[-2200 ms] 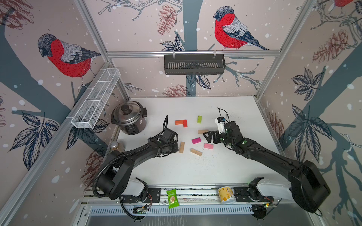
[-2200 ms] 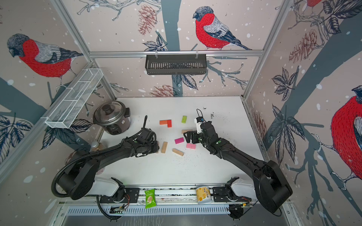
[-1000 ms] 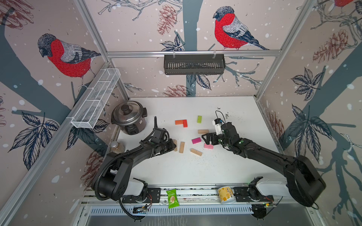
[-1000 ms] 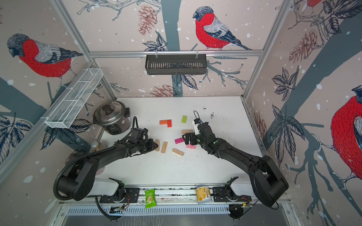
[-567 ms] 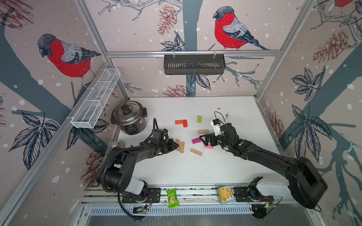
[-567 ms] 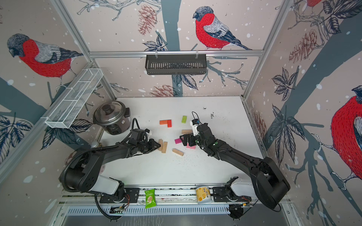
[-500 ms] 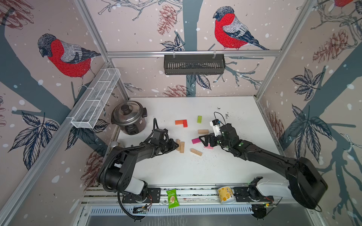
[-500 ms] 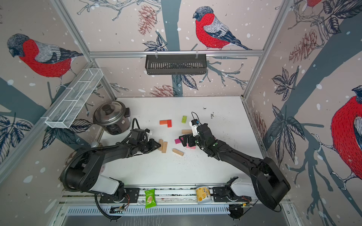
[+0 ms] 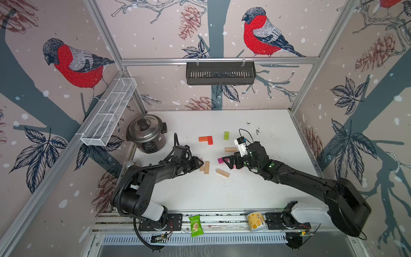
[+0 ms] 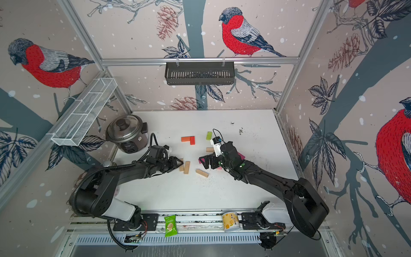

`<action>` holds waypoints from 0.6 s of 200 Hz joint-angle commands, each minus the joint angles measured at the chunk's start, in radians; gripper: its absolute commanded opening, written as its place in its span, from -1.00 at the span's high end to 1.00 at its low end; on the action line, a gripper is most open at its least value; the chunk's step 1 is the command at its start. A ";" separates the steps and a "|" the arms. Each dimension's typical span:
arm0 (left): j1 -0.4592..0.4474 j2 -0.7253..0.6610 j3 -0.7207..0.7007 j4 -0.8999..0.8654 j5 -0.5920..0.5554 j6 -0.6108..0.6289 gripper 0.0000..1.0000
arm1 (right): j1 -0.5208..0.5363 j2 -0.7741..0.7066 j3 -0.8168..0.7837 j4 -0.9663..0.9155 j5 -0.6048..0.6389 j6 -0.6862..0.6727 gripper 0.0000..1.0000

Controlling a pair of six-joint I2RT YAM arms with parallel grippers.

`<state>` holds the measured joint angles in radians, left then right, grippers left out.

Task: Assemble the letter p with building blocks
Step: Adjust the building block at the center of the board, then pick up the building block from the center of the board.

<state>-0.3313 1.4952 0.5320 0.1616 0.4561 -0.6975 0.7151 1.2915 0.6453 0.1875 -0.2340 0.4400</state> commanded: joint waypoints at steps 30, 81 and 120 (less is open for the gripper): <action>-0.081 -0.110 0.045 -0.221 -0.235 0.009 -0.14 | 0.023 0.004 0.019 0.007 0.042 -0.025 -1.00; -0.268 -0.125 0.140 -0.362 -0.521 -0.115 -0.21 | 0.032 -0.034 0.007 0.008 0.071 -0.017 -1.00; -0.312 -0.052 0.189 -0.399 -0.614 -0.173 -0.16 | 0.034 -0.081 -0.006 0.009 0.090 -0.021 -1.00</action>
<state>-0.6334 1.4117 0.6991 -0.1780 -0.0380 -0.8074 0.7471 1.2301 0.6430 0.1776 -0.1699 0.4328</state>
